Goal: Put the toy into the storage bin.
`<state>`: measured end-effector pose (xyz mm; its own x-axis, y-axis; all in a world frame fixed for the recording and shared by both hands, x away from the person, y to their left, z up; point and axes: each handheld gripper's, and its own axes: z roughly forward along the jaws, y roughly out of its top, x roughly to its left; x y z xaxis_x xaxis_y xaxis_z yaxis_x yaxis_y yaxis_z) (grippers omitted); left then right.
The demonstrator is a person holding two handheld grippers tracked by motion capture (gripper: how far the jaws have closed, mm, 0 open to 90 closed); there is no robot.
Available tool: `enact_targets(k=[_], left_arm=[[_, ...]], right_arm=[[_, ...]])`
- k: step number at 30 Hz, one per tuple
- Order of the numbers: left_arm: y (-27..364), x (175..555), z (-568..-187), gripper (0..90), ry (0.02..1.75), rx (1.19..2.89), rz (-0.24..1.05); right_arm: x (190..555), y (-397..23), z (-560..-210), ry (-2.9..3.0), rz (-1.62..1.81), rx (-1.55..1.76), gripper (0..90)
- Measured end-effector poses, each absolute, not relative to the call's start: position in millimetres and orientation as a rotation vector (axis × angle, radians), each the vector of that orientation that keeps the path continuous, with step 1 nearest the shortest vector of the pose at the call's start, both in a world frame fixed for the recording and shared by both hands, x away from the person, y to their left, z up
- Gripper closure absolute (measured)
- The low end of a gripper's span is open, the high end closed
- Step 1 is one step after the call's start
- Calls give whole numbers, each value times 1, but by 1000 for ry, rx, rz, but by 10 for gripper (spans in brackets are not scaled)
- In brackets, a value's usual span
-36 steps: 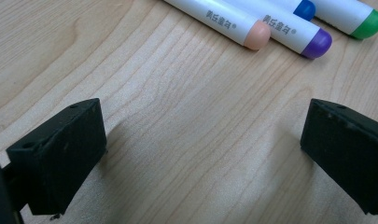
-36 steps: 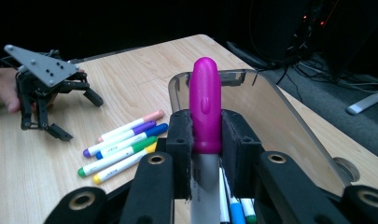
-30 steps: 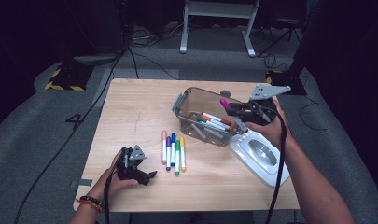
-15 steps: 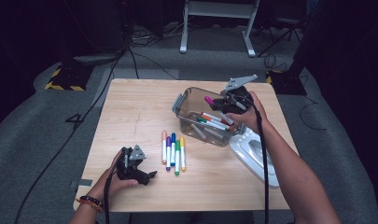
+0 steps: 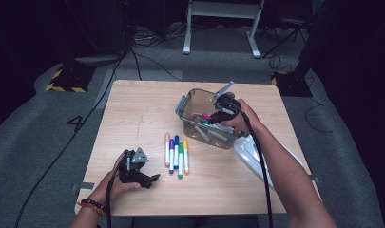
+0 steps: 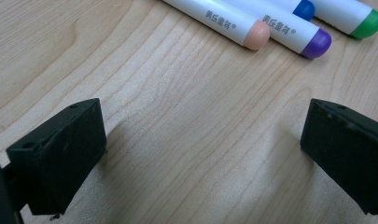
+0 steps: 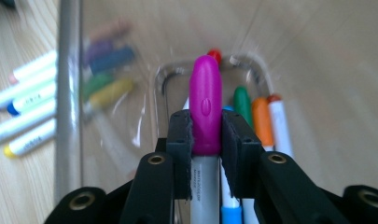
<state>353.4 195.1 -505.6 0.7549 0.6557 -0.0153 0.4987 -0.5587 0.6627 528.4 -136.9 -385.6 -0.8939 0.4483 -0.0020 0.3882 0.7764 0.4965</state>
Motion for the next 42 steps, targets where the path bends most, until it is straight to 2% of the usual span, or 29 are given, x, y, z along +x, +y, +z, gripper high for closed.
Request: enact_targets(k=[7, 16, 20, 26, 34, 42], left_arm=[[195, 354, -506, 4, 858, 2284, 303], [195, 354, -506, 4, 857, 2285, 305], [195, 354, -506, 4, 857, 2285, 304], [195, 353, -506, 5, 864, 2283, 308], [195, 353, -506, 5, 866, 2282, 312], [195, 353, -506, 5, 866, 2283, 309]], right_arm=[[529, -127, -390, 2910, 613, 653, 726], [523, -142, -379, 2760, 825, 735, 527], [509, -154, -364, 2653, 951, 747, 402], [477, -177, -342, 2517, 1130, 748, 293], [418, -198, -336, 2414, 1227, 684, 290], [373, -200, -358, 2395, 1246, 664, 286]])
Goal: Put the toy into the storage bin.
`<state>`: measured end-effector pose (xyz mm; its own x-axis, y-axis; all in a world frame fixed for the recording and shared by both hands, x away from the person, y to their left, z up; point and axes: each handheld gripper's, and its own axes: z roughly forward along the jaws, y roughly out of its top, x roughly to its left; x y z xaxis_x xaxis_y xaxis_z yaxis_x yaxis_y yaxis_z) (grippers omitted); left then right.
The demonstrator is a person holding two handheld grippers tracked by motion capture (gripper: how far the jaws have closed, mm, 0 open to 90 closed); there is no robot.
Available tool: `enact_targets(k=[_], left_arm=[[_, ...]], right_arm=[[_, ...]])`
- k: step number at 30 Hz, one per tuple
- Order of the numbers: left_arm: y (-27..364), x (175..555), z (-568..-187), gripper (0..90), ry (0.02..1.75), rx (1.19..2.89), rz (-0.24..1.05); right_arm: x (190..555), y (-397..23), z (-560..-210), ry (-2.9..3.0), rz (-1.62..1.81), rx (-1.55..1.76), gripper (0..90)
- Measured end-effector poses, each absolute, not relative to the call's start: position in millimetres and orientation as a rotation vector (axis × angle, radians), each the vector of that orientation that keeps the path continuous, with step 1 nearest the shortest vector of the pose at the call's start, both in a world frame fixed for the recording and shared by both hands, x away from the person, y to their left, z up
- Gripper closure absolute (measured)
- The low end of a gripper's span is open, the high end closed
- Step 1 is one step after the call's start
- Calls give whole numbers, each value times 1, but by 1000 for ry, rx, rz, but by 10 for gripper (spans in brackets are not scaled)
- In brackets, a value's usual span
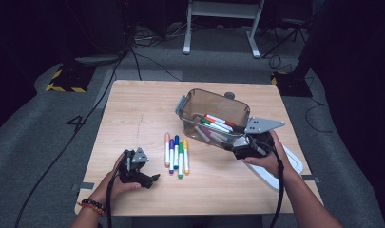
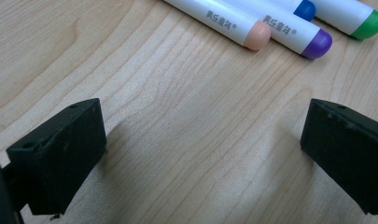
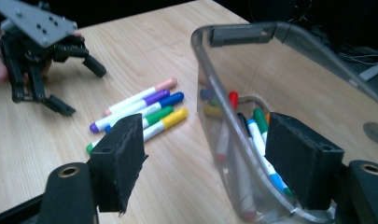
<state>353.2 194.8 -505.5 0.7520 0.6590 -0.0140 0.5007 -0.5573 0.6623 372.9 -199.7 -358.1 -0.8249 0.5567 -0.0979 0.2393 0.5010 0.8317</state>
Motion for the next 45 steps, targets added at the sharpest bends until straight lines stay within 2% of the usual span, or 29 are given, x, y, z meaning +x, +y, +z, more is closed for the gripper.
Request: enact_targets(k=[8, 18, 24, 30, 37, 45], left_arm=[[194, 353, -506, 5, 866, 2280, 306], [194, 354, -506, 5, 863, 2282, 306], [195, 354, -506, 5, 859, 2283, 304], [195, 354, -506, 5, 856, 2285, 304], [195, 354, -506, 5, 855, 2285, 303], [195, 354, -506, 5, 855, 2284, 301]], right_arm=[[361, -168, -398, 2446, 1266, 615, 307], [389, -102, -451, 2540, 1182, 601, 332], [410, -81, -473, 2528, 1093, 650, 353], [425, -76, -479, 2490, 1070, 759, 397], [434, -75, -482, 2477, 1039, 800, 494], [434, -67, -484, 2497, 1026, 783, 485]])
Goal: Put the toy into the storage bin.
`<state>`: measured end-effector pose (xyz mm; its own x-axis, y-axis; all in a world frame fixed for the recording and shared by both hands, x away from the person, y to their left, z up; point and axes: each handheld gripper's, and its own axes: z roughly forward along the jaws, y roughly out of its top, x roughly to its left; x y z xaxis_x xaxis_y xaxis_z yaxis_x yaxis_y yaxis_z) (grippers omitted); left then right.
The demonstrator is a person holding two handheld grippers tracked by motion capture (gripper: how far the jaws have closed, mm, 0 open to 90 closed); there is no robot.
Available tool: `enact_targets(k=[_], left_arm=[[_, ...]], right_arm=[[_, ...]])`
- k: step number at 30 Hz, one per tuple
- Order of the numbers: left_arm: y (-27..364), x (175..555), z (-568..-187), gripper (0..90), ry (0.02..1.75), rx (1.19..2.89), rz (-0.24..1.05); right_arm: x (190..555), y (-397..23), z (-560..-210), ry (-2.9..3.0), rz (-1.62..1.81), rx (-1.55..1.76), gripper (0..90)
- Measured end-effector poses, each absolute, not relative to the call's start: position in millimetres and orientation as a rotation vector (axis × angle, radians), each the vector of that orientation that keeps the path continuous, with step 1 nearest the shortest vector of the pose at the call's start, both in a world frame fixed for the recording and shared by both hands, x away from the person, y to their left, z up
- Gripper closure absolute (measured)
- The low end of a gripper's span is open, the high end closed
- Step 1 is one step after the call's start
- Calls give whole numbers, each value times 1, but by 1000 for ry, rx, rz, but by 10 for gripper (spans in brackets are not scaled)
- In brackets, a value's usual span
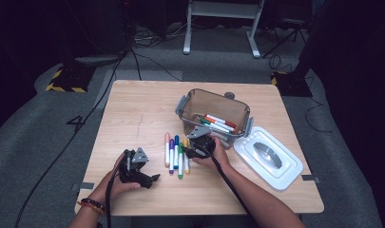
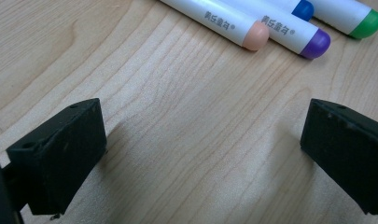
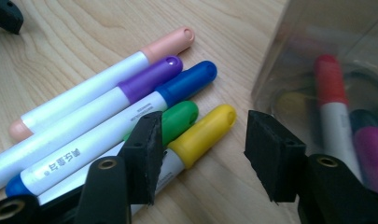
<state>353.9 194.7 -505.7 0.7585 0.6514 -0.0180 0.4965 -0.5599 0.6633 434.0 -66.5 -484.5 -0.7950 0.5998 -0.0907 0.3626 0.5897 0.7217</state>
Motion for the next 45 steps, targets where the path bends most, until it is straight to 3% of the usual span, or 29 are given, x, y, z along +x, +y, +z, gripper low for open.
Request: enact_targets(k=[4, 10, 21, 36, 45], left_arm=[[195, 354, -506, 5, 854, 2283, 300], [195, 354, -506, 5, 855, 2284, 300], [195, 354, -506, 4, 854, 2283, 300], [194, 355, -506, 2, 852, 2288, 292], [194, 356, -506, 3, 849, 2285, 296]], right_arm=[[437, -70, -489, 2524, 991, 802, 544], [437, -91, -491, 2574, 986, 833, 735], [417, -134, -483, 2655, 1073, 743, 747], [366, -209, -403, 2465, 1331, 678, 747], [364, -227, -349, 2391, 1344, 625, 747]])
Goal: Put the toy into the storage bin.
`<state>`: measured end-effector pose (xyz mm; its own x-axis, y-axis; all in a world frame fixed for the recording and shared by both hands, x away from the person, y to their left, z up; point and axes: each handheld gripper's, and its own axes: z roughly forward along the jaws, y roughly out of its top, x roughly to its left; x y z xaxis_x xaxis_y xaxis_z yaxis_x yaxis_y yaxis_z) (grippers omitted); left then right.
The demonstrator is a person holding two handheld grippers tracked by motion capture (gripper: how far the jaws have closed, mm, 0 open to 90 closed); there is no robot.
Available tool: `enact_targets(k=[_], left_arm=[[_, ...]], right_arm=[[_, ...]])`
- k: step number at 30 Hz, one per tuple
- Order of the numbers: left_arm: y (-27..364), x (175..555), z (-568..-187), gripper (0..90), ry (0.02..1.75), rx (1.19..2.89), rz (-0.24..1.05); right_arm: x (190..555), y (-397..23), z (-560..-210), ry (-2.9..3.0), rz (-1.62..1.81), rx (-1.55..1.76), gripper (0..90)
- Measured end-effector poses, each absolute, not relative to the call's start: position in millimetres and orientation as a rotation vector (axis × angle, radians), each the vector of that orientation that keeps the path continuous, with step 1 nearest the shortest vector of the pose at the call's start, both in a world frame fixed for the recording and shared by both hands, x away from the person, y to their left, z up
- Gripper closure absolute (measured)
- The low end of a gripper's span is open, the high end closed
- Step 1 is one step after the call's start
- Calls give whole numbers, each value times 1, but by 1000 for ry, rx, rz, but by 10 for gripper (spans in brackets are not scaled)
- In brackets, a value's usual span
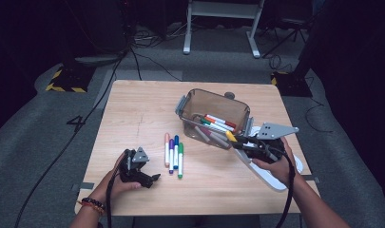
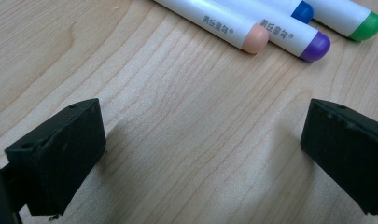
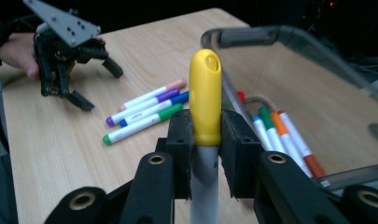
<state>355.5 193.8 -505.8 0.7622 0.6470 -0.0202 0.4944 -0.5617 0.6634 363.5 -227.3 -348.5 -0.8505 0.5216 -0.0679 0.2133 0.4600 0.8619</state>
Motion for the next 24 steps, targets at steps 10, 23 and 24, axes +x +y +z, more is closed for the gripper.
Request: enact_targets(k=[10, 23, 24], left_arm=[[194, 355, -506, 2, 850, 2286, 295], [194, 355, -506, 2, 853, 2288, 294], [194, 355, -506, 2, 853, 2288, 294]], right_arm=[[394, -231, -310, 2362, 1322, 624, 747], [452, -205, -309, 2425, 1215, 649, 747], [456, -204, -310, 2430, 1216, 657, 747]])
